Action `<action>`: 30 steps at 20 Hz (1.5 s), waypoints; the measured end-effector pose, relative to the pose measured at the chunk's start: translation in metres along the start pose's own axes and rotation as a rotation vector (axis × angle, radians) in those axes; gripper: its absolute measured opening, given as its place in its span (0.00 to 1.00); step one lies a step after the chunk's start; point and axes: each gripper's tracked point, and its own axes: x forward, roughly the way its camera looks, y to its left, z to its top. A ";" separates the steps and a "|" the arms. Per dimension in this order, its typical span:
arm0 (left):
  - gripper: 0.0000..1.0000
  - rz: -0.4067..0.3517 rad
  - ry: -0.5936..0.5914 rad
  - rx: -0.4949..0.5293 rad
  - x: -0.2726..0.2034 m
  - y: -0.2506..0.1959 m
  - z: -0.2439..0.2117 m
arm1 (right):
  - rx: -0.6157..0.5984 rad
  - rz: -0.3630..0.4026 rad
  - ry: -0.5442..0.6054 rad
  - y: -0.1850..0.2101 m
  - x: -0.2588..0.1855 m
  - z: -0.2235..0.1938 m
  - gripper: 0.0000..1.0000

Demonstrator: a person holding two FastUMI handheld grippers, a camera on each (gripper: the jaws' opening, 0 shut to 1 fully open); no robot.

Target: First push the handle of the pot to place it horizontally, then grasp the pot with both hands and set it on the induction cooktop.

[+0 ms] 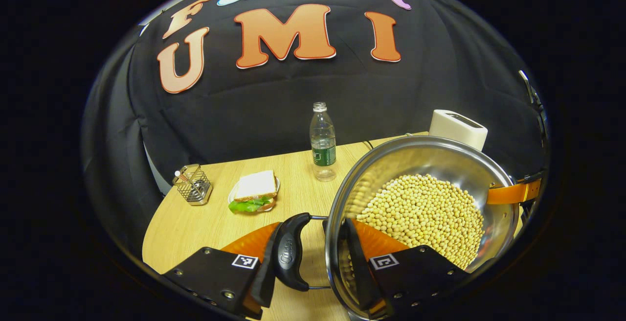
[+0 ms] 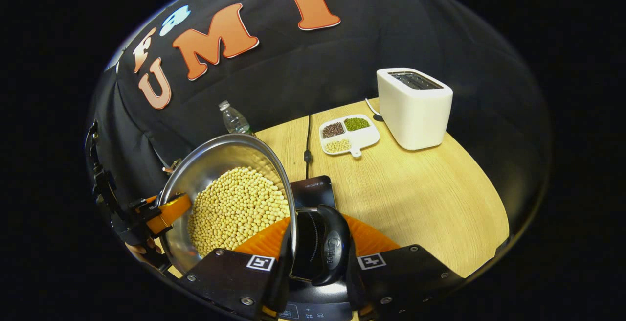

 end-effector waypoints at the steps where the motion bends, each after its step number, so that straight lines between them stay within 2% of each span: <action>1: 0.67 0.000 0.003 0.000 0.000 0.000 0.000 | 0.004 -0.001 0.007 -0.002 0.002 -0.001 0.47; 8: 0.67 -0.009 0.022 0.004 0.001 -0.001 0.000 | 0.005 -0.009 0.018 -0.005 0.013 -0.008 0.47; 9: 0.67 -0.010 0.025 0.006 0.000 0.000 0.000 | 0.004 -0.010 0.026 -0.005 0.017 -0.010 0.43; 10: 0.67 -0.010 0.031 0.007 0.000 -0.001 -0.001 | 0.007 -0.012 0.030 -0.006 0.019 -0.013 0.47; 20: 0.67 -0.016 0.057 0.008 0.000 -0.001 -0.002 | 0.020 -0.012 0.052 -0.014 0.032 -0.021 0.47; 21: 0.67 -0.017 0.059 0.008 0.000 -0.002 -0.002 | 0.022 -0.009 0.054 -0.014 0.033 -0.021 0.43; 22: 0.67 -0.017 0.059 0.005 0.000 -0.003 -0.002 | 0.024 -0.009 0.056 -0.014 0.035 -0.021 0.47; 26: 0.67 -0.020 0.063 0.004 -0.001 -0.003 -0.003 | 0.033 -0.005 0.058 -0.015 0.039 -0.020 0.47; 27: 0.67 -0.020 0.062 0.006 0.000 -0.003 -0.002 | 0.040 -0.005 0.061 -0.015 0.041 -0.021 0.43; 28: 0.67 -0.021 0.063 0.007 0.000 -0.002 -0.002 | 0.040 -0.004 0.061 -0.015 0.042 -0.020 0.47; 30: 0.67 -0.026 0.068 0.001 -0.001 -0.005 -0.003 | 0.041 -0.004 0.057 -0.013 0.043 -0.019 0.47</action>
